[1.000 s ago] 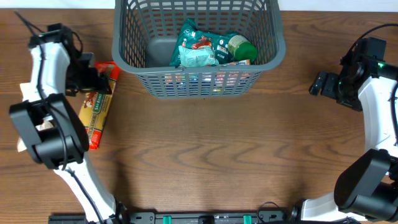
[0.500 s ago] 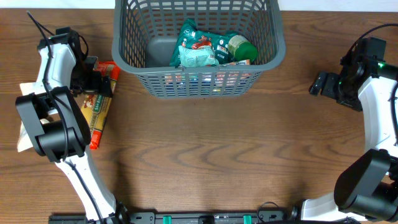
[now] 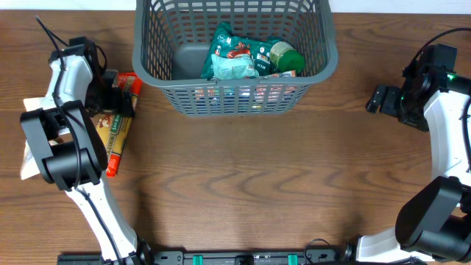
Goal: Pack container
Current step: 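Grasp the San Remo spaghetti pack with the left gripper, then carry the spaghetti pack over and drop it into the basket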
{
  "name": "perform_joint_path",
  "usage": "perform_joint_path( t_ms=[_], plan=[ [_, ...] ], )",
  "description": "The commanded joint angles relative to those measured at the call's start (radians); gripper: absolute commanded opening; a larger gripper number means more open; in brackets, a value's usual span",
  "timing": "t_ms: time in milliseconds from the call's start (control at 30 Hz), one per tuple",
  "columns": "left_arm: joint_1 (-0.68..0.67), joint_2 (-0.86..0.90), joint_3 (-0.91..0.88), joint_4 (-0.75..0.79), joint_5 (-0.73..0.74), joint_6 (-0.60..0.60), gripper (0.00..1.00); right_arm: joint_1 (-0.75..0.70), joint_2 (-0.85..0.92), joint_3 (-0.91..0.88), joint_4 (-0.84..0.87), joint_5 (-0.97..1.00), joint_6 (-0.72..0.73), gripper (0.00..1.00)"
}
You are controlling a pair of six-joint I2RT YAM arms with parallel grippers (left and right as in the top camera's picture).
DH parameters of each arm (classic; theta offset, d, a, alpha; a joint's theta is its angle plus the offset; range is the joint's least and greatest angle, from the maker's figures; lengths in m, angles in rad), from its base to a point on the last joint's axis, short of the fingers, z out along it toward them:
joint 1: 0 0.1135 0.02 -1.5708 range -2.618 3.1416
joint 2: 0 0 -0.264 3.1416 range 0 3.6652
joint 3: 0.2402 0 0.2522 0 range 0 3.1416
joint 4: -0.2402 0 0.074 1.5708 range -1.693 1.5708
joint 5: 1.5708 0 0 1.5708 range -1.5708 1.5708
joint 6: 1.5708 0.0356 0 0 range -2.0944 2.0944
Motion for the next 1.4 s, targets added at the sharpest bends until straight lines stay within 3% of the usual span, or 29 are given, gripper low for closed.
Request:
perform_joint_path(
  t_ms=[0,200,333,500,667,933,1133,1267,1367],
  plan=[
    [0.004,0.023,-0.048,0.01,-0.008,0.023,0.99,0.002,0.001,-0.002,-0.004,0.0,-0.014,0.99],
    [0.004,0.018,-0.06,0.0,0.035,-0.031,0.96,0.002,0.001,-0.002,0.006,0.0,-0.014,0.99],
    [0.004,-0.002,-0.046,-0.029,0.115,-0.136,0.58,0.002,0.001,-0.002,0.008,0.0,-0.014,0.99],
    [0.004,-0.069,-0.023,-0.075,0.128,-0.242,0.37,0.002,0.001,-0.002,0.016,0.0,-0.014,0.99],
    [0.004,-0.235,0.005,-0.081,0.147,-0.261,0.06,0.002,0.001,-0.002,0.016,0.0,-0.014,0.99],
    [0.004,-0.566,0.165,-0.09,0.15,-0.323,0.06,0.002,0.001,-0.002,0.023,0.0,-0.014,0.99],
    [-0.023,-0.691,0.358,-0.082,0.15,-0.359,0.06,0.002,0.001,-0.002,0.022,0.0,-0.014,0.99],
    [-0.157,-0.7,0.445,-0.072,0.195,-0.208,0.06,0.002,0.001,-0.002,0.023,0.0,-0.014,0.99],
    [-0.33,-0.691,0.447,-0.014,0.221,0.031,0.06,0.002,0.001,-0.002,0.022,0.0,-0.014,0.99]
  ],
)
